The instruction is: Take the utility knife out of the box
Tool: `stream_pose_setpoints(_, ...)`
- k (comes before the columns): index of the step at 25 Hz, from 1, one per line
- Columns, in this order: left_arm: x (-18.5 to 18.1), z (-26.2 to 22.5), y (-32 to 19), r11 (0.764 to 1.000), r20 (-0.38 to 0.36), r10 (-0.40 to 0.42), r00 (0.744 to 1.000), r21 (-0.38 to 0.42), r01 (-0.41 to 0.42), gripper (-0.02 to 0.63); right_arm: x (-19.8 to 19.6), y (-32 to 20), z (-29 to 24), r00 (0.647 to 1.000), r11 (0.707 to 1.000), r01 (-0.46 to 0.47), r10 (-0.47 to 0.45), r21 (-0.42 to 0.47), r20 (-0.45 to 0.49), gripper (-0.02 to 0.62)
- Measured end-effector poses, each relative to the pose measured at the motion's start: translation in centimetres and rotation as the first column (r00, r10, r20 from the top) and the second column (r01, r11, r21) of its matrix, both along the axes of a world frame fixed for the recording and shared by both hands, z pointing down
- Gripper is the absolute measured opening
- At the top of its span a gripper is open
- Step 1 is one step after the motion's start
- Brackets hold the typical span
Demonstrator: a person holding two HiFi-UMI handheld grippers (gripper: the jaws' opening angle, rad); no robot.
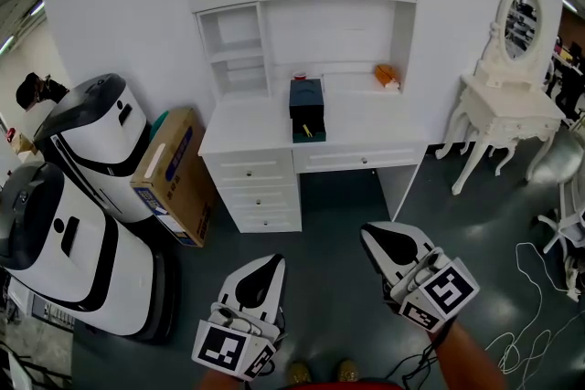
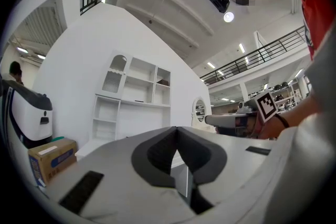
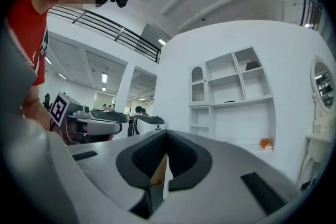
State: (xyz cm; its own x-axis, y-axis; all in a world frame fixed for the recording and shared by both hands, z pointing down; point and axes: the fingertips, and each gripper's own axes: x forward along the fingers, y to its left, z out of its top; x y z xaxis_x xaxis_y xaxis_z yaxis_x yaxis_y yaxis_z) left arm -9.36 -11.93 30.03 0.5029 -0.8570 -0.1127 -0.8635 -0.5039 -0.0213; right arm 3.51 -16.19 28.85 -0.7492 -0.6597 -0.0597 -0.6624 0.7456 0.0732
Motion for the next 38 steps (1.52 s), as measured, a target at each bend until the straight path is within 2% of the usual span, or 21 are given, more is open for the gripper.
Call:
stream_pose_setpoints(6,-0.2,0.1,0.2,1.0,-0.001,-0.005,1.0,0.0,0.005,0.031,-3.5,1.0,0.4,0.997,0.997,0.078,-0.078,0.013,-0.028,0.008)
stream_pose_setpoints(11,-0.6,0.1,0.3,1.0,0.0,-0.013,1.0,-0.003,0.013,0.031,-2.3,-0.2,-0.2,0.998,0.998,0.058,-0.058,0.01,-0.016,0.008)
stream_pose_setpoints(17,-1.0,0.3,0.5,1.0,0.002,-0.017,1.0,-0.002,0.017,0.031,2.6,-2.4,-1.5,0.999,0.999,-0.043,0.044,0.031,-0.02,0.008)
stream_pose_setpoints(23,-1.3,0.1,0.5,1.0,0.009,-0.019,1.0,-0.001,0.019,0.031,8.5,-3.3,-2.2,0.987,0.987,-0.155,0.156,0.043,-0.027,0.008)
stream_pose_setpoints(32,-1.3,0.1,0.4,1.0,0.023,-0.022,0.999,-0.005,0.022,0.031,17.0,-3.3,-2.8,0.953,0.953,-0.295,0.298,0.06,-0.047,0.008)
stream_pose_setpoints(38,-1.5,0.3,0.3,1.0,0.027,-0.03,0.999,-0.007,0.03,0.031,22.4,-2.1,-3.3,0.921,0.919,-0.385,0.389,0.078,-0.03,0.008)
